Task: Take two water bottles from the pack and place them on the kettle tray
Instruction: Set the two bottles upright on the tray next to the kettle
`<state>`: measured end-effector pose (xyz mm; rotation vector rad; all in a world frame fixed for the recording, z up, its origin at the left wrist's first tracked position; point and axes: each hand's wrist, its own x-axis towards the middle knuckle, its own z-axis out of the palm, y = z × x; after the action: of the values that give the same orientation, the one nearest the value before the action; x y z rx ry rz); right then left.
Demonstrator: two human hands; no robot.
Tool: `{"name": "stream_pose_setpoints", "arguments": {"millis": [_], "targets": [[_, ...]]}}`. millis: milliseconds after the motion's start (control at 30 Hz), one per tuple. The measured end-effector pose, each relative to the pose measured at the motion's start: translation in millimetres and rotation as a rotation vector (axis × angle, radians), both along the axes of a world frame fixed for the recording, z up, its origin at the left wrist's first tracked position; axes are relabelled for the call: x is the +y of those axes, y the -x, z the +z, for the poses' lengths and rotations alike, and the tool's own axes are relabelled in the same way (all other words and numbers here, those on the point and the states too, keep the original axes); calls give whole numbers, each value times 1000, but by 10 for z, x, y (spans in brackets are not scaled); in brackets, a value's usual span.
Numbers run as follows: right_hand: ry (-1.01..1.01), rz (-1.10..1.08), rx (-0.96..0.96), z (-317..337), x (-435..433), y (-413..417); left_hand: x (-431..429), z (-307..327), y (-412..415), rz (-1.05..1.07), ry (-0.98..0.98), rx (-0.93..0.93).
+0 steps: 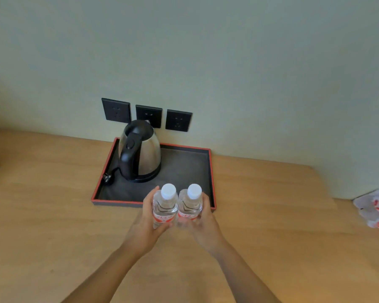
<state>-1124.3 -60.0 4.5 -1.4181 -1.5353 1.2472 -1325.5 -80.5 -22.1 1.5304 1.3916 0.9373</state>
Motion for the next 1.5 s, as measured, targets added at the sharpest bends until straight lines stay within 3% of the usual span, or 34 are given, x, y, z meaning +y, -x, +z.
{"name": "stream_pose_setpoints", "arguments": {"millis": [400,567,733,1000,1500], "targets": [[138,-103,72,347,273,74,583,221,198,-188,107,-133],[150,-69,107,520,727,-123,1040,383,156,-221,81,-98],[66,-58,120,573,1416,-273,1661,520,-97,-124,-45,-57],[3,-77,121,297,2342,-414,2403,275,-511,24,-93,-68],[-19,-17,103,-14,2599,-486,2560,-129,-515,100,-105,11]]}}
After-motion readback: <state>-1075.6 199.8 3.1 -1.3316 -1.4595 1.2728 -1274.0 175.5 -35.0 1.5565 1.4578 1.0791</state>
